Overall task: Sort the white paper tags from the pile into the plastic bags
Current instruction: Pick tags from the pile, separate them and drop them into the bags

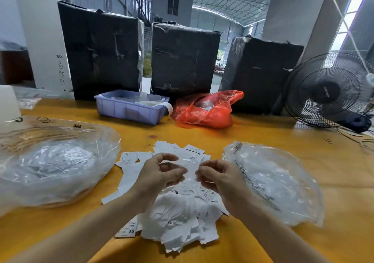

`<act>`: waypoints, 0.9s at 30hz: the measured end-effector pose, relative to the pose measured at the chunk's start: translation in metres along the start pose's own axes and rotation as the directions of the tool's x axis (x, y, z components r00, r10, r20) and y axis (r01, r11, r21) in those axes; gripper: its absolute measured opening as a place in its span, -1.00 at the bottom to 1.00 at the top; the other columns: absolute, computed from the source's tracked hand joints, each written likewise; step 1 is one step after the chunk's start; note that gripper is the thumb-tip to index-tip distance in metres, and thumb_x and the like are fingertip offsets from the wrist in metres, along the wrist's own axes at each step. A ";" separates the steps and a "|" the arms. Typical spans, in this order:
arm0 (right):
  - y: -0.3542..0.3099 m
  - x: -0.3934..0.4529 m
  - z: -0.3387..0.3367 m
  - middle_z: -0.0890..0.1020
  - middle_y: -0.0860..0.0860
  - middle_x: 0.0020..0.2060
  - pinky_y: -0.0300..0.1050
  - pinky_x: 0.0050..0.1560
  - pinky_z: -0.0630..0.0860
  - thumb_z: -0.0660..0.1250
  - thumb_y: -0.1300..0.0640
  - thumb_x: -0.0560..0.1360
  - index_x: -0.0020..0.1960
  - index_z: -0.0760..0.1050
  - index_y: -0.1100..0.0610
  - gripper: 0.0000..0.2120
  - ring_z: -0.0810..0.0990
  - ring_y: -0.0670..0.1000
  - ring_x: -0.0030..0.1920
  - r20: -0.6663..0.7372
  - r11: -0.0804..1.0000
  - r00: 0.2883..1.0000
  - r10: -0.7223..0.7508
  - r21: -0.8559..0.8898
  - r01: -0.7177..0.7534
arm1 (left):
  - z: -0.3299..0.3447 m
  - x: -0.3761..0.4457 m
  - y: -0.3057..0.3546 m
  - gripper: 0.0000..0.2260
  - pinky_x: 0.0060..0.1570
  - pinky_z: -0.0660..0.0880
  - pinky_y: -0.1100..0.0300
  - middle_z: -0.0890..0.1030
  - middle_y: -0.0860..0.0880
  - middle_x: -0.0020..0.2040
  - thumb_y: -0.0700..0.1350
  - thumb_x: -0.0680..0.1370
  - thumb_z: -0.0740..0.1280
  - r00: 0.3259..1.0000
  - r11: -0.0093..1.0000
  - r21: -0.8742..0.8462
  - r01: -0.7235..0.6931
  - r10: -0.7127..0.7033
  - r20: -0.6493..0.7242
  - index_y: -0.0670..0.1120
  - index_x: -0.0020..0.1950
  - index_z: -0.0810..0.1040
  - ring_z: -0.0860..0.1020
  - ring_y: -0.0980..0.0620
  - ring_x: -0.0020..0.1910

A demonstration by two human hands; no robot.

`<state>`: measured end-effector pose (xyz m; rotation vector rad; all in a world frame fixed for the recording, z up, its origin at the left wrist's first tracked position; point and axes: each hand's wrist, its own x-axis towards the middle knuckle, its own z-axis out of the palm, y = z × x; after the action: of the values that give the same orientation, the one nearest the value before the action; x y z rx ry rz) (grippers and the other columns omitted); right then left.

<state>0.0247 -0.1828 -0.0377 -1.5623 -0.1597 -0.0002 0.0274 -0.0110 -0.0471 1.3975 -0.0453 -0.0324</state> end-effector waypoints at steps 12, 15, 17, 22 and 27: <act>0.007 0.011 -0.010 0.64 0.05 -0.29 -0.26 -0.29 0.53 0.29 0.31 0.54 -0.05 0.59 0.19 -0.88 0.62 -0.01 -0.29 0.011 0.842 0.956 -0.294 -0.470 0.265 | -0.008 0.005 0.006 -0.91 -0.36 0.49 0.38 0.66 -0.02 -0.37 -0.29 0.39 0.49 0.993 0.943 0.309 -0.121 0.120 0.022 -0.12 -0.26 0.66 0.58 0.17 -0.39; 0.021 0.017 -0.021 0.62 0.03 -0.23 -0.21 -0.19 0.55 0.31 0.18 0.55 0.05 0.58 0.25 -0.83 0.59 0.00 -0.23 0.046 0.661 0.965 -0.259 -0.720 0.211 | -0.016 0.010 0.005 -0.90 -0.38 0.46 0.35 0.63 0.00 -0.39 -0.30 0.38 0.50 0.994 0.968 0.248 -0.047 0.070 -0.082 -0.15 -0.23 0.61 0.55 0.16 -0.43; 0.028 0.019 -0.015 0.60 0.01 -0.16 -0.20 -0.10 0.51 0.33 -0.04 0.52 0.12 0.53 0.21 -0.67 0.55 -0.04 -0.17 0.046 0.577 0.975 -0.219 -0.800 0.167 | -0.019 0.012 0.003 -0.87 -0.39 0.43 0.32 0.61 0.01 -0.39 -0.29 0.36 0.52 0.992 0.976 0.218 -0.021 0.049 -0.120 -0.16 -0.21 0.59 0.53 0.15 -0.44; 0.037 0.028 0.002 0.52 0.04 0.12 -0.11 0.10 0.43 0.46 -0.23 0.32 0.33 0.37 0.13 -0.28 0.48 0.03 0.12 -0.014 0.509 0.997 -0.082 -0.860 0.030 | -0.017 0.011 0.001 -0.80 -0.47 0.39 0.36 0.62 0.03 -0.43 -0.27 0.31 0.55 0.990 0.978 0.209 0.015 0.014 -0.137 -0.16 -0.13 0.60 0.54 0.16 -0.47; 0.036 0.029 -0.006 0.51 0.01 -0.18 -0.26 -0.23 0.46 0.48 0.21 0.40 0.34 0.37 0.12 -0.44 0.54 -0.03 -0.17 -0.094 0.854 0.996 0.007 -0.517 -0.055 | -0.014 0.008 0.004 -0.74 -0.45 0.40 0.34 0.62 -0.04 -0.38 -0.32 0.27 0.56 0.994 0.984 0.171 0.040 -0.021 -0.108 -0.19 -0.10 0.60 0.53 0.17 -0.48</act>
<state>0.0573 -0.1860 -0.0703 -2.1052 -0.0638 -0.0948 0.0364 0.0030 -0.0458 1.5716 0.0634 0.0208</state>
